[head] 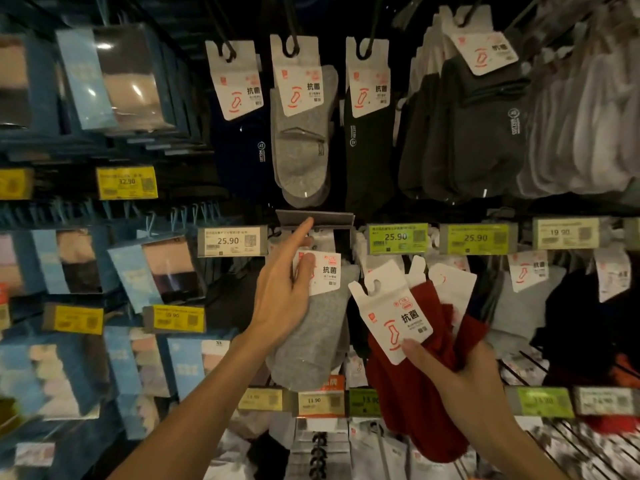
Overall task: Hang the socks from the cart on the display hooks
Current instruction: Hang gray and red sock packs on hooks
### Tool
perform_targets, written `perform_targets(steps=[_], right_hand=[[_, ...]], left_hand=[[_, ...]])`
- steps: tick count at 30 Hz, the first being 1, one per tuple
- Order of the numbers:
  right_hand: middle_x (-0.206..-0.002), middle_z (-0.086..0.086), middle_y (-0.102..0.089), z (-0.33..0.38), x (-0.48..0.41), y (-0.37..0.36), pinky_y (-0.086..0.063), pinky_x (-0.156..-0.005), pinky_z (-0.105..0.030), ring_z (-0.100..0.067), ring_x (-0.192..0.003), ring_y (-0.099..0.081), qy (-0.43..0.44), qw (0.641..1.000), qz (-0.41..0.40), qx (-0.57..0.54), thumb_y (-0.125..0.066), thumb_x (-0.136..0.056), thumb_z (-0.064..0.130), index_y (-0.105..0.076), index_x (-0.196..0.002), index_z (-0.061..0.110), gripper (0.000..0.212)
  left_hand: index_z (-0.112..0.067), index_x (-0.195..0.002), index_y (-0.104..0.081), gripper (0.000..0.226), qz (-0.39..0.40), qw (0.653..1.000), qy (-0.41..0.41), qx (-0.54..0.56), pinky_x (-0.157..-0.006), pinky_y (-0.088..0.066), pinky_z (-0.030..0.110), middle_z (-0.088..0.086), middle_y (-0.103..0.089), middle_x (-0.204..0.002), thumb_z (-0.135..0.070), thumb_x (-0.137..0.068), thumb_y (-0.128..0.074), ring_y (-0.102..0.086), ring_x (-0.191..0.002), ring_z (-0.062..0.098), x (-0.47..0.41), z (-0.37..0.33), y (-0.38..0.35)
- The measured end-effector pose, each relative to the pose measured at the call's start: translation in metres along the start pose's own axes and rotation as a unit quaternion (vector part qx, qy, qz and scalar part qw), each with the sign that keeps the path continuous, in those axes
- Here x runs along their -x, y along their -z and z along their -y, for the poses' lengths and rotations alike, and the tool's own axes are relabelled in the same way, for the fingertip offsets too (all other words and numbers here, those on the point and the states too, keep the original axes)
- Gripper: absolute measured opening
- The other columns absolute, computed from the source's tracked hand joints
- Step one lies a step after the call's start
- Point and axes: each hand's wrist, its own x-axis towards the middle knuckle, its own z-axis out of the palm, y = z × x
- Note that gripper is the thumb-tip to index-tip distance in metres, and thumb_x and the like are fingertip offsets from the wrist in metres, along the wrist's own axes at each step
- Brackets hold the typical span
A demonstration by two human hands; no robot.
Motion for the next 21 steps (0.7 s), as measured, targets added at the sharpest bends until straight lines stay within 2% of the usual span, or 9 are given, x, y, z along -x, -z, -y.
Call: perform_targets(steps=[2,4,6,9,13,16,19,21], right_hand=[[-0.101,0.004,-0.077,-0.002,-0.002,0.001,-0.058,-0.064,-0.018,-0.011,-0.091,-0.074,0.000,1.000,-0.002,-0.005,-0.075,-0.080,0.002,-0.063,-0.121,0.013,0.044],[-0.102,0.005,-0.077,-0.004,-0.005,0.002,-0.058,-0.065,-0.019,-0.012,-0.092,-0.073,-0.002,1.000,-0.003,-0.005,-0.076,-0.077,0.005,-0.063,-0.121,0.015,0.047],[-0.104,0.004,-0.077,-0.007,-0.008,0.003,-0.059,-0.065,-0.019,-0.012,-0.094,-0.073,-0.003,1.000,-0.008,-0.007,-0.077,-0.077,0.005,-0.062,-0.123,0.017,0.050],[-0.103,0.008,-0.077,-0.009,-0.011,0.006,-0.059,-0.066,-0.018,-0.008,-0.094,-0.072,-0.004,1.000,-0.013,0.000,-0.077,-0.077,0.002,-0.062,-0.123,0.019,0.051],[-0.097,0.013,-0.077,-0.010,-0.015,0.007,-0.057,-0.063,-0.015,-0.005,-0.089,-0.072,-0.006,1.000,-0.017,0.010,-0.078,-0.077,0.001,-0.064,-0.118,0.019,0.047],[-0.095,0.014,-0.077,-0.011,-0.016,0.007,-0.056,-0.061,-0.015,-0.003,-0.087,-0.072,-0.007,1.000,-0.016,0.017,-0.079,-0.076,0.003,-0.065,-0.120,0.015,0.047],[-0.093,0.017,-0.076,-0.012,-0.017,0.006,-0.055,-0.059,-0.013,0.000,-0.085,-0.071,-0.012,1.000,-0.016,0.014,-0.080,-0.074,0.005,-0.064,-0.119,0.017,0.049],[-0.090,0.019,-0.076,-0.011,-0.018,0.006,-0.053,-0.057,-0.012,0.002,-0.082,-0.071,-0.015,1.000,-0.020,0.009,-0.080,-0.074,0.002,-0.064,-0.118,0.017,0.049]], left_hand=[[-0.044,-0.133,-0.046,0.038,-0.016,1.000,-0.011,-0.017,-0.068,-0.052,0.016,-0.006,-0.058,-0.124,-0.019,-0.104,-0.049,-0.061,-0.092,-0.001,-0.004,0.002,-0.003],[-0.041,-0.129,-0.049,0.033,-0.036,0.998,-0.031,-0.046,-0.069,-0.049,0.012,-0.004,-0.058,-0.122,-0.021,-0.104,-0.048,-0.059,-0.096,-0.001,-0.007,0.004,-0.005],[-0.043,-0.130,-0.050,0.032,-0.038,0.996,-0.042,-0.076,-0.071,-0.051,0.019,-0.005,-0.059,-0.121,-0.027,-0.102,-0.046,-0.060,-0.095,0.003,-0.007,0.007,-0.005],[-0.047,-0.136,-0.040,0.037,-0.006,0.995,-0.017,-0.101,-0.069,-0.055,0.033,-0.005,-0.064,-0.116,-0.030,-0.103,-0.044,-0.063,-0.088,0.006,-0.004,0.012,-0.004],[-0.041,-0.141,-0.041,0.043,0.000,0.994,-0.009,-0.111,-0.061,-0.052,0.024,-0.006,-0.066,-0.112,-0.021,-0.103,-0.048,-0.063,-0.080,0.002,-0.002,0.012,-0.004],[-0.043,-0.137,-0.044,0.043,-0.017,0.996,-0.002,-0.086,-0.060,-0.055,0.026,-0.008,-0.066,-0.111,-0.019,-0.103,-0.050,-0.065,-0.080,0.002,-0.003,0.013,-0.006],[-0.041,-0.133,-0.047,0.041,-0.042,0.998,-0.006,-0.056,-0.061,-0.052,0.014,-0.006,-0.064,-0.113,-0.016,-0.102,-0.053,-0.065,-0.086,0.001,-0.003,0.012,-0.009],[-0.038,-0.130,-0.047,0.035,-0.055,0.997,-0.019,-0.042,-0.068,-0.051,0.011,-0.005,-0.061,-0.118,-0.018,-0.102,-0.052,-0.062,-0.095,-0.003,-0.002,0.009,-0.012]])
